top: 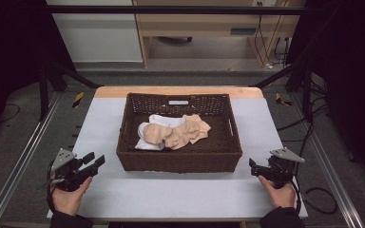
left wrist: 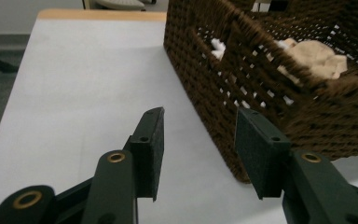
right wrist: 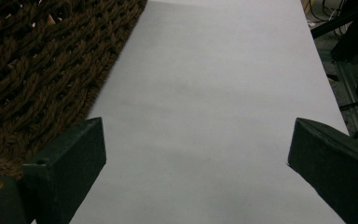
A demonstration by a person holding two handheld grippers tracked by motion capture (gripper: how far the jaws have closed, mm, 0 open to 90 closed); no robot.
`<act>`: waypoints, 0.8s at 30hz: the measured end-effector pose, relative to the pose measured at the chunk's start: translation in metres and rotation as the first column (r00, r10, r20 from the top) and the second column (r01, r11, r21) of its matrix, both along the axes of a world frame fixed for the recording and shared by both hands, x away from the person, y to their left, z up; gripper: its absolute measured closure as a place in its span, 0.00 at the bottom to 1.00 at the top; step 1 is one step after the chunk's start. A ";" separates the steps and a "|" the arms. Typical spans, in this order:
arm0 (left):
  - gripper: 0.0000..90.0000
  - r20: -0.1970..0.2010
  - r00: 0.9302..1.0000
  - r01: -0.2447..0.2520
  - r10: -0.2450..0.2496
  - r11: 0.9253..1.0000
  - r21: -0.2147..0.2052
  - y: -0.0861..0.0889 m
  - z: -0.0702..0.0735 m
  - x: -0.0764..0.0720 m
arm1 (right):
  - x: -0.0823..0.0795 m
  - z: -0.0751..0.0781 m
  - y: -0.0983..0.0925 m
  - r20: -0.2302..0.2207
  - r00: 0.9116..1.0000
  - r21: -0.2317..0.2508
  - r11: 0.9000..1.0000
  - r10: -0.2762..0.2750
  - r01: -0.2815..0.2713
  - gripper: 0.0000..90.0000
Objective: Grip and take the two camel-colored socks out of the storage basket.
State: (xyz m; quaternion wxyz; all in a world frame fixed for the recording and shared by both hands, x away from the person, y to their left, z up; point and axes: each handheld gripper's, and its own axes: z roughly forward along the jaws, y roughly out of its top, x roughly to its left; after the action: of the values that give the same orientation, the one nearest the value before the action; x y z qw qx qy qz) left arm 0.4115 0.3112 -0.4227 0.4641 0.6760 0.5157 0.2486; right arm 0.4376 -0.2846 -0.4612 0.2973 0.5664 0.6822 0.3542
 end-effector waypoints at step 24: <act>0.56 0.137 0.990 0.043 -0.039 0.999 -0.029 -0.039 0.064 0.032 | -0.001 0.004 0.001 0.045 0.999 -0.004 1.000 0.008 -0.007 0.04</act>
State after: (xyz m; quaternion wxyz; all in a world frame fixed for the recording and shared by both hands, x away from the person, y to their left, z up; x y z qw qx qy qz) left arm 0.4439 0.2722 -0.3588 0.5141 0.6603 0.4726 0.2763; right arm 0.4361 -0.2831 -0.4570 0.3122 0.5552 0.6782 0.3666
